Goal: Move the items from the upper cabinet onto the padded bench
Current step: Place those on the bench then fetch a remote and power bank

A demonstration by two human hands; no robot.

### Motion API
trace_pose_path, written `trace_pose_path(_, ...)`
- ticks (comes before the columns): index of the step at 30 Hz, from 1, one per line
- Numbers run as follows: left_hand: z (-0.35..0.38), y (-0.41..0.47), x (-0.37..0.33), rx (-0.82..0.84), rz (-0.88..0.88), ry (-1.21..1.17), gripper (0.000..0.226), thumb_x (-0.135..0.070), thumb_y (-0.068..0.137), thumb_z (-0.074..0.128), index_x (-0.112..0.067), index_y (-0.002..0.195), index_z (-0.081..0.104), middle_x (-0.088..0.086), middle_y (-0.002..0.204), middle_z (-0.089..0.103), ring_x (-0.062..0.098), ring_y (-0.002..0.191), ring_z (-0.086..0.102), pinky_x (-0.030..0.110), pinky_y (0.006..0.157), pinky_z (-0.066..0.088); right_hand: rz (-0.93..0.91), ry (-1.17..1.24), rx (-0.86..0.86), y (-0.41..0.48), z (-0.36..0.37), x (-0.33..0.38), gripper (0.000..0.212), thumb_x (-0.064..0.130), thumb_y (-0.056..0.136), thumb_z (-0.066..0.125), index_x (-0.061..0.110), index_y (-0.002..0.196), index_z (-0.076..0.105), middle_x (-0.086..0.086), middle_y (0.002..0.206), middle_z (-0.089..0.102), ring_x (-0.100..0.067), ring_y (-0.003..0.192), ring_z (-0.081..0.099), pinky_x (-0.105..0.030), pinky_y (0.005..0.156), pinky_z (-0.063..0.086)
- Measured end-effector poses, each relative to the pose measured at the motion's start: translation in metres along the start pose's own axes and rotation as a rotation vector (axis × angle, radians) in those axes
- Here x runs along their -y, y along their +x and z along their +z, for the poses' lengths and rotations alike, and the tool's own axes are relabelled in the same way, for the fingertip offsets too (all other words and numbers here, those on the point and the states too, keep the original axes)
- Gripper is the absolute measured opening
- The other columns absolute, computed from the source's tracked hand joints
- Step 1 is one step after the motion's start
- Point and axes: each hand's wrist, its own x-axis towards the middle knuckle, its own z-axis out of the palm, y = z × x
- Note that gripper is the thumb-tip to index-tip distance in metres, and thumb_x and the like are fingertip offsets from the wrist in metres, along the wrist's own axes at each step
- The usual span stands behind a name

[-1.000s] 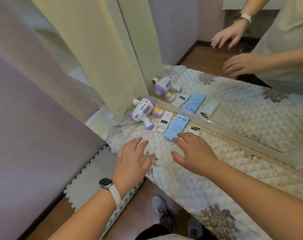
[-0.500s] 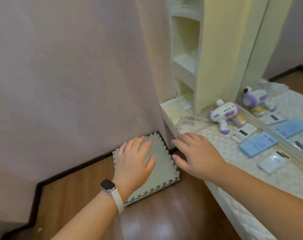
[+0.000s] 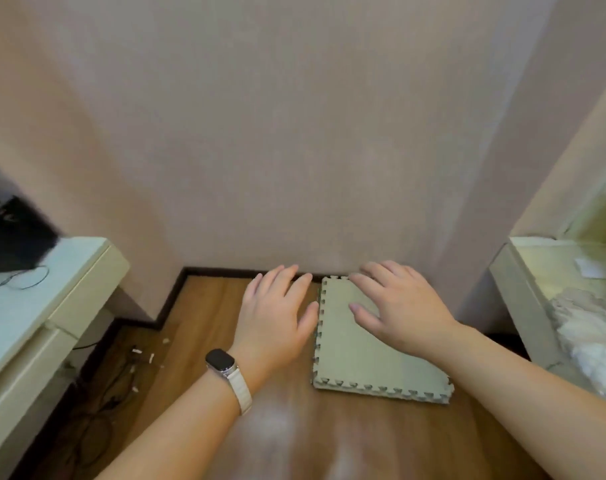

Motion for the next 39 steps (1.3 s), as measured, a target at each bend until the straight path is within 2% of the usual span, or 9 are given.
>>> trace_pose_path(5, -0.028, -0.028, 0.076, -0.033, -0.157, 0.006, 0.043, -0.041, 0.091, 0.053, -0.018, 0.127, 0.061, 0.005, 0.134, 0.059, 0.026, 0.128, 0.050, 0.047, 0.108, 0.038, -0.193, 0.024, -0.010, 0.068, 0.010, 0.074, 0.048, 0.049, 0.088, 0.044, 0.018, 0.118, 0.064, -0.004, 0.115, 0.065, -0.028, 0.106, 0.059, -0.039, 0.085, 0.049)
trace_pose_path(13, -0.061, -0.057, 0.162, -0.066, -0.446, 0.161, 0.046, -0.044, 0.091, 0.048, -0.020, 0.129, 0.059, 0.003, 0.134, 0.059, 0.022, 0.128, 0.049, 0.042, 0.107, 0.036, -0.473, 0.098, -0.022, 0.163, 0.035, 0.153, 0.050, 0.049, 0.089, 0.043, 0.017, 0.122, 0.063, -0.004, 0.120, 0.063, -0.027, 0.111, 0.058, -0.039, 0.086, 0.048)
trace_pose_path(21, -0.076, -0.029, 0.233, -0.056, -0.642, 0.319, 0.044, -0.042, 0.091, 0.051, -0.021, 0.128, 0.060, 0.002, 0.131, 0.060, 0.022, 0.124, 0.051, 0.043, 0.105, 0.040, -0.715, 0.194, -0.035, 0.277, 0.072, 0.201, 0.050, 0.049, 0.091, 0.045, 0.016, 0.125, 0.062, -0.006, 0.124, 0.063, -0.028, 0.115, 0.056, -0.040, 0.088, 0.047)
trace_pose_path(30, -0.087, 0.063, 0.292, -0.107, -0.717, 0.463, 0.040, -0.042, 0.090, 0.051, -0.021, 0.124, 0.061, 0.003, 0.129, 0.060, 0.024, 0.123, 0.049, 0.039, 0.105, 0.033, -0.876, 0.259, -0.081, 0.414, 0.085, 0.205, 0.048, 0.049, 0.089, 0.047, 0.015, 0.118, 0.064, -0.008, 0.119, 0.064, -0.030, 0.111, 0.057, -0.041, 0.088, 0.048)
trace_pose_path(36, -0.108, 0.079, 0.322, -0.043, -0.798, 0.552, 0.045, -0.045, 0.093, 0.045, -0.022, 0.129, 0.058, 0.003, 0.135, 0.058, 0.026, 0.129, 0.048, 0.046, 0.108, 0.038, -0.993, 0.326, -0.088, 0.467, 0.091, 0.239, 0.050, 0.048, 0.087, 0.048, 0.014, 0.119, 0.064, -0.010, 0.119, 0.065, -0.032, 0.112, 0.058, -0.043, 0.090, 0.048)
trace_pose_path(39, -0.123, 0.080, 0.343, -0.054, -0.844, 0.579, 0.047, -0.046, 0.092, 0.042, -0.020, 0.129, 0.059, 0.004, 0.133, 0.060, 0.028, 0.127, 0.051, 0.048, 0.105, 0.042, -1.013, 0.355, -0.099, 0.489, 0.088, 0.262, 0.050, 0.048, 0.087, 0.046, 0.015, 0.120, 0.064, -0.009, 0.120, 0.064, -0.030, 0.111, 0.058, -0.041, 0.091, 0.046)
